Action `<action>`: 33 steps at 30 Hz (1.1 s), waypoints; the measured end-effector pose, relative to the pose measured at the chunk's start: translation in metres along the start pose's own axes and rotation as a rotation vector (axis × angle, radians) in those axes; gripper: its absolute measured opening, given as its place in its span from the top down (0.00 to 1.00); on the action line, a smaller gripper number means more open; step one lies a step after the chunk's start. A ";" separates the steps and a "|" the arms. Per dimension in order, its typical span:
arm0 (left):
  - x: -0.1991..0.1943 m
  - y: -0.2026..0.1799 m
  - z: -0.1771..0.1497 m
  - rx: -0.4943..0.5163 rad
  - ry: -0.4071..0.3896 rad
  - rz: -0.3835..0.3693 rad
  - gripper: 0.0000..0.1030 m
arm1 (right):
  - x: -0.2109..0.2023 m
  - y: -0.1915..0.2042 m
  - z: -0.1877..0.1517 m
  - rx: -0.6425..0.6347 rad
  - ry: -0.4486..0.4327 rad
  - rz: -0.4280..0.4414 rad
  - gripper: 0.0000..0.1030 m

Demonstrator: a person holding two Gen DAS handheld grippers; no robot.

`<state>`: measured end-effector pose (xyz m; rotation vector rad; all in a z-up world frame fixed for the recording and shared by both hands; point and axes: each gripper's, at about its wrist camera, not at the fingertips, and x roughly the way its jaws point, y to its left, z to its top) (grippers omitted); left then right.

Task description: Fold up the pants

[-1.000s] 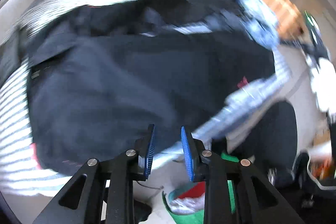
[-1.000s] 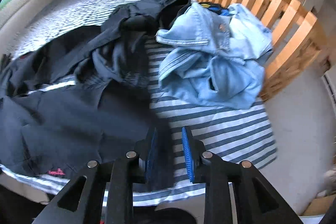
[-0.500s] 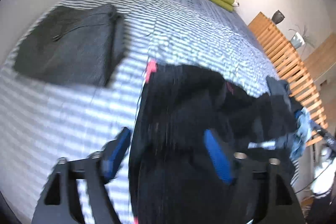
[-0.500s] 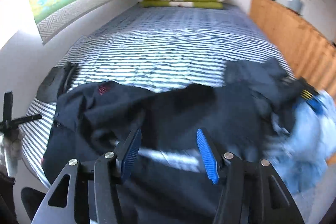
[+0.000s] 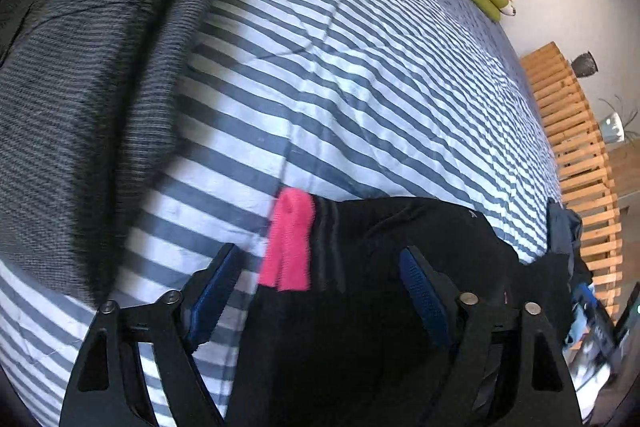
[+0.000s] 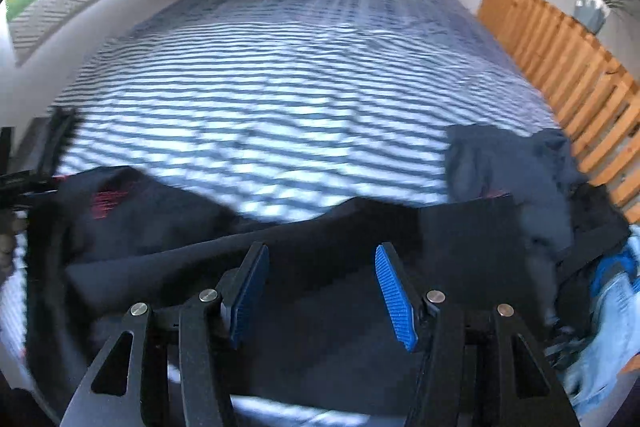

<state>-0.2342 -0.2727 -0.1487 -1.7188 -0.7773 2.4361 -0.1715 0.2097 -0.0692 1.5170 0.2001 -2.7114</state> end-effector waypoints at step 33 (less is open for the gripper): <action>-0.138 0.026 -0.146 0.082 -0.238 0.160 0.62 | -0.016 -0.004 -0.028 0.079 0.018 0.171 0.45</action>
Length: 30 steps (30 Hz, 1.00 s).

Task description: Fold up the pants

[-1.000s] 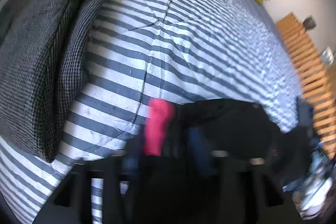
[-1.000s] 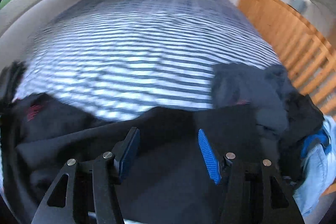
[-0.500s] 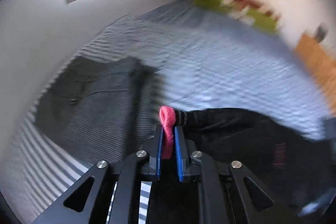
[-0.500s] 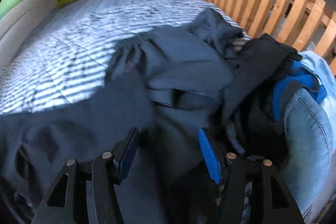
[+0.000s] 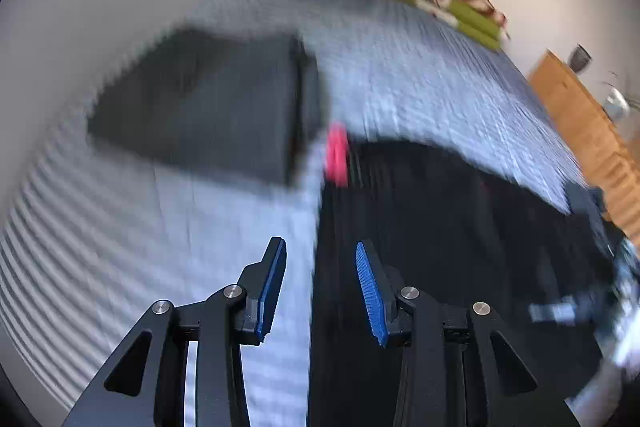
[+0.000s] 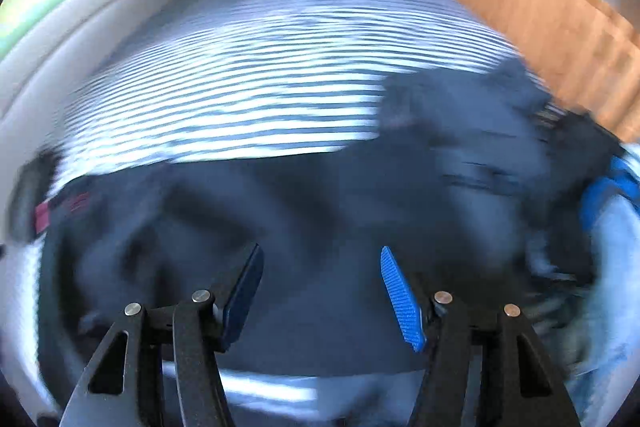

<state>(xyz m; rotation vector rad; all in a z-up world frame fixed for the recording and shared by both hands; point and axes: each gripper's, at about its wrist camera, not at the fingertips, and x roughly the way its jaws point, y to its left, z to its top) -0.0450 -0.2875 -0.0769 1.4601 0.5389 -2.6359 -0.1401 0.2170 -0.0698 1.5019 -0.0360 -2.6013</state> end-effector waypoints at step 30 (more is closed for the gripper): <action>-0.040 0.015 -0.145 -0.032 0.118 -0.154 0.85 | 0.060 0.213 -0.111 -0.381 0.303 0.182 0.42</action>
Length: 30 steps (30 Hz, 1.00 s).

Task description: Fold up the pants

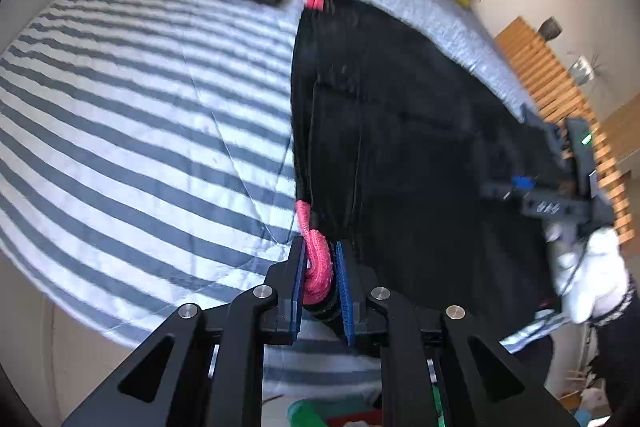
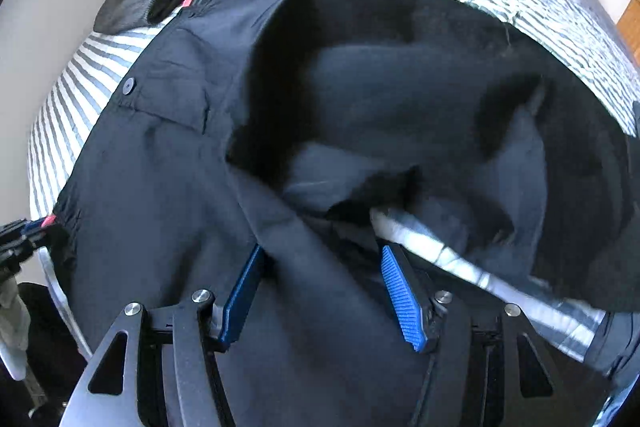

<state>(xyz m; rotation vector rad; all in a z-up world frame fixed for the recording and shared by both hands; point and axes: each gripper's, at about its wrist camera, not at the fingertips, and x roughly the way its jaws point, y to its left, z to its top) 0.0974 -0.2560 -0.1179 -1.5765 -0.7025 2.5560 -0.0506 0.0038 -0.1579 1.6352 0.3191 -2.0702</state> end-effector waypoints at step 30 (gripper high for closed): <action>0.054 0.016 0.056 0.081 0.042 -0.095 0.80 | 0.043 0.162 0.139 -0.344 -0.067 0.071 0.67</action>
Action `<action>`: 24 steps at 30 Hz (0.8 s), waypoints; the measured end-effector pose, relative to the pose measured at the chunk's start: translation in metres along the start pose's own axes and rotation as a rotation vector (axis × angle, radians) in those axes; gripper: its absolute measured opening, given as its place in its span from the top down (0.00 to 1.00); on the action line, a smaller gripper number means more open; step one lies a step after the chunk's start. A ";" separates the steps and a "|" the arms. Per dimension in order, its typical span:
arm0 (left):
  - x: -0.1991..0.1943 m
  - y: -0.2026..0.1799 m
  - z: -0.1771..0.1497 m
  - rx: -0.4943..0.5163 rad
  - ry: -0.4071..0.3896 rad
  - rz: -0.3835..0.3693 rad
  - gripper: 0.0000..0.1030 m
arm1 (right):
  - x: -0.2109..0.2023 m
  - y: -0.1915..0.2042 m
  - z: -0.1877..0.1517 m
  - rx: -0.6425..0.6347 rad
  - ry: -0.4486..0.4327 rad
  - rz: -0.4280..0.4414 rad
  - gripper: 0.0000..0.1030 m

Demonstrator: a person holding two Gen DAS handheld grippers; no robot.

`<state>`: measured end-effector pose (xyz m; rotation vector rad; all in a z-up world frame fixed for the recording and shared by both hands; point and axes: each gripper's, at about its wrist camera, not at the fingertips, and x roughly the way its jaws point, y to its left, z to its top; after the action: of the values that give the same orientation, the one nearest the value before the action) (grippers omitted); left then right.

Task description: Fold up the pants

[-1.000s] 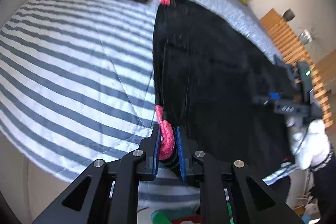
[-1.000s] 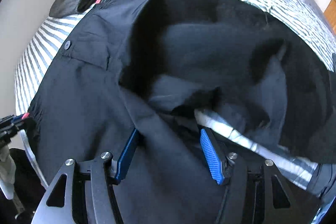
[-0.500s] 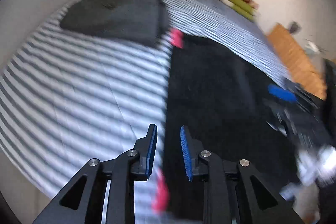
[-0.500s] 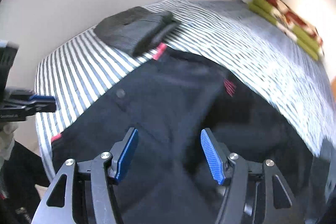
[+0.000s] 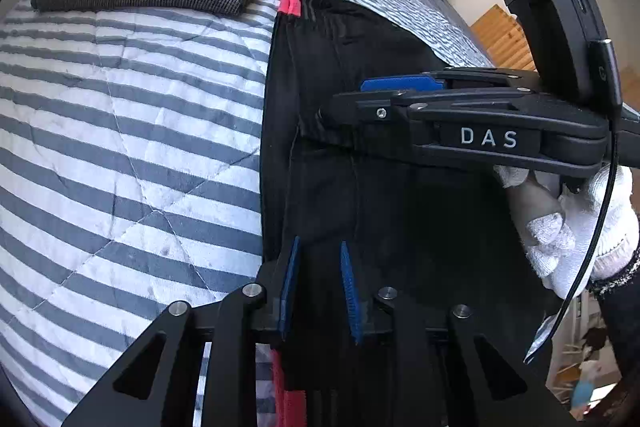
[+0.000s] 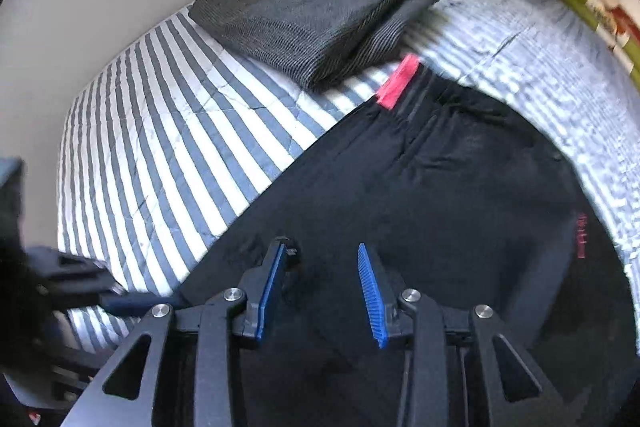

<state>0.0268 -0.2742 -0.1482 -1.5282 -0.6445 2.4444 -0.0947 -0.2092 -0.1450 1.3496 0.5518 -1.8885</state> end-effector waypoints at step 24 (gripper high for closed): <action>-0.001 0.007 0.002 0.032 0.004 0.022 0.81 | -0.002 0.020 -0.005 -0.101 0.021 -0.009 0.97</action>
<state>0.0254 -0.2813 -0.1499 -1.5362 -0.5881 2.4548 -0.0759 -0.2183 -0.1434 1.3048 0.6558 -1.8300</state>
